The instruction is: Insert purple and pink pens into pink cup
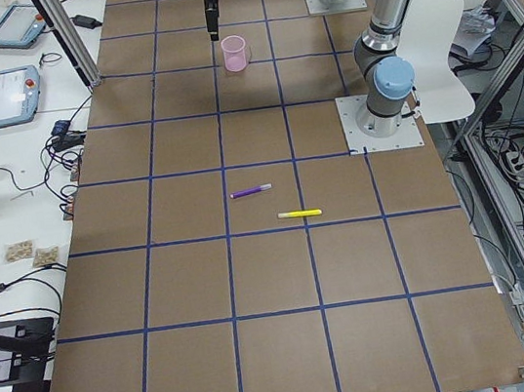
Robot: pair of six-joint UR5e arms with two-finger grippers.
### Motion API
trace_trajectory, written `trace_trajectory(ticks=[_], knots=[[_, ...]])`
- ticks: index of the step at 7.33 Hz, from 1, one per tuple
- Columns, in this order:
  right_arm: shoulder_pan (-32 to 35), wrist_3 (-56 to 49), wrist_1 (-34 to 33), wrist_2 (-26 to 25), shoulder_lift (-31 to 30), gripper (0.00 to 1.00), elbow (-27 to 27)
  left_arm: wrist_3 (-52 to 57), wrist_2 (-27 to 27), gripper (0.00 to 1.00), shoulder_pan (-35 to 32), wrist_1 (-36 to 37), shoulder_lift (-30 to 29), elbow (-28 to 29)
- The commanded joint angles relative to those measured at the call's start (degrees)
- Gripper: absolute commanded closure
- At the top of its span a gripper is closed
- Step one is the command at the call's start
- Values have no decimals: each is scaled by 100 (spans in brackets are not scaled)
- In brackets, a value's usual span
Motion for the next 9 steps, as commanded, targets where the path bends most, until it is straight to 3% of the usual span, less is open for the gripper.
trace_trajectory(ticks=[1,5,7,9], knots=[[-693,-125,-281,-4,221,0,6,33,19,0,176,-36,84,-192],[-1608,-151,-1456,-4,1362,0,-3,200,80,0,274,17,85,-316],[-1873,-256,-2012,-4,2004,0,-3,419,64,0,1061,34,93,-508],[-1874,-151,-2093,-74,2348,0,-3,525,64,0,1635,43,67,-702]])
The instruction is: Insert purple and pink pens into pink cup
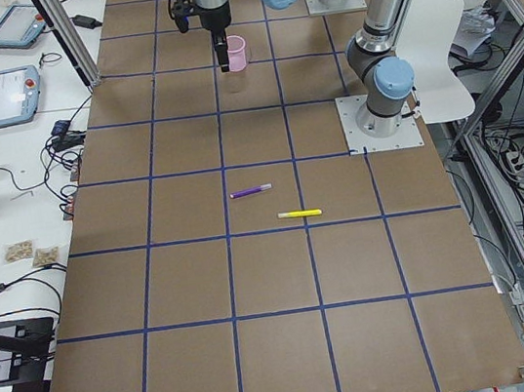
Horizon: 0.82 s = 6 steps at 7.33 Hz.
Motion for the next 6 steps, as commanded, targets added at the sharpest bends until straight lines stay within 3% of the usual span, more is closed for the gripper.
trace_trajectory(ticks=[1,2,4,6], knots=[[-21,118,-214,-69,345,3,35,137,-22,0,683,-6,-128,-218],[-21,441,-642,-87,442,3,253,355,-39,0,939,229,-329,-532],[-12,532,-1791,-140,434,2,1077,498,4,0,1370,1779,-865,-1288],[-20,419,-2122,-166,381,2,1362,559,91,0,1477,2724,-1410,-1493]])
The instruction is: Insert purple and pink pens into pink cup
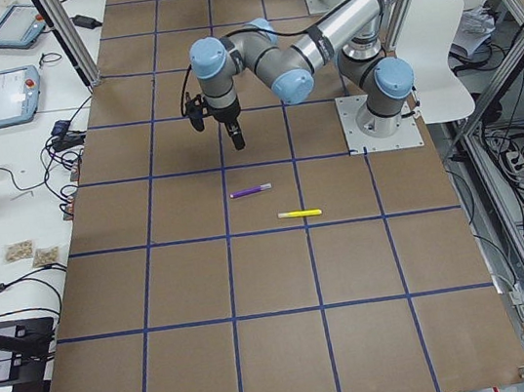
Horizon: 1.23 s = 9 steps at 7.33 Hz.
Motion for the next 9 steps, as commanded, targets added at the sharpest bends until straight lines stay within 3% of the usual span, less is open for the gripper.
trace_trajectory(ticks=[1,2,3,4,5,7,9], knots=[[-7,-78,-212,6,-17,7,152,84,447,1,175,859,-623,-163],[-7,-113,-212,24,-9,30,152,433,468,2,263,948,-774,-172],[-7,-122,-177,76,-17,61,143,480,451,2,351,958,-880,-172],[-7,-131,-151,85,-26,75,134,472,416,6,352,967,-994,-251],[-16,-157,-133,77,-96,96,134,550,390,6,352,1341,-1099,-382],[-16,-210,-124,112,-123,100,125,1138,398,6,517,1485,-1223,-401],[28,-245,-89,112,-227,100,-75,1061,259,6,563,1503,-1328,-427]])
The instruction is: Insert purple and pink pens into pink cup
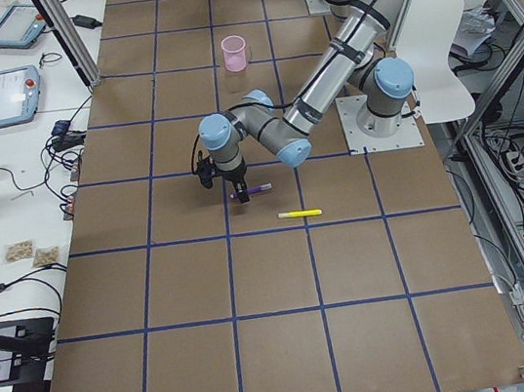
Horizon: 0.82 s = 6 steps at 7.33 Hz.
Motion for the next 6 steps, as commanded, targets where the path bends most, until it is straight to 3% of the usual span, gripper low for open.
trace_trajectory(ticks=[1,3,4,5,6], knots=[[65,-26,494,264,-410,100,-280,-79,-117,6,32,35,-74,-76],[563,52,604,468,-930,100,-290,-79,-118,6,40,141,-118,-85],[914,209,578,494,-1062,100,-290,-71,-118,13,67,150,-153,-85],[1362,829,534,451,-1151,100,-316,-79,-118,20,58,150,-171,-85],[1871,1366,525,372,-1282,100,-377,-79,-126,20,67,141,-197,-94]])
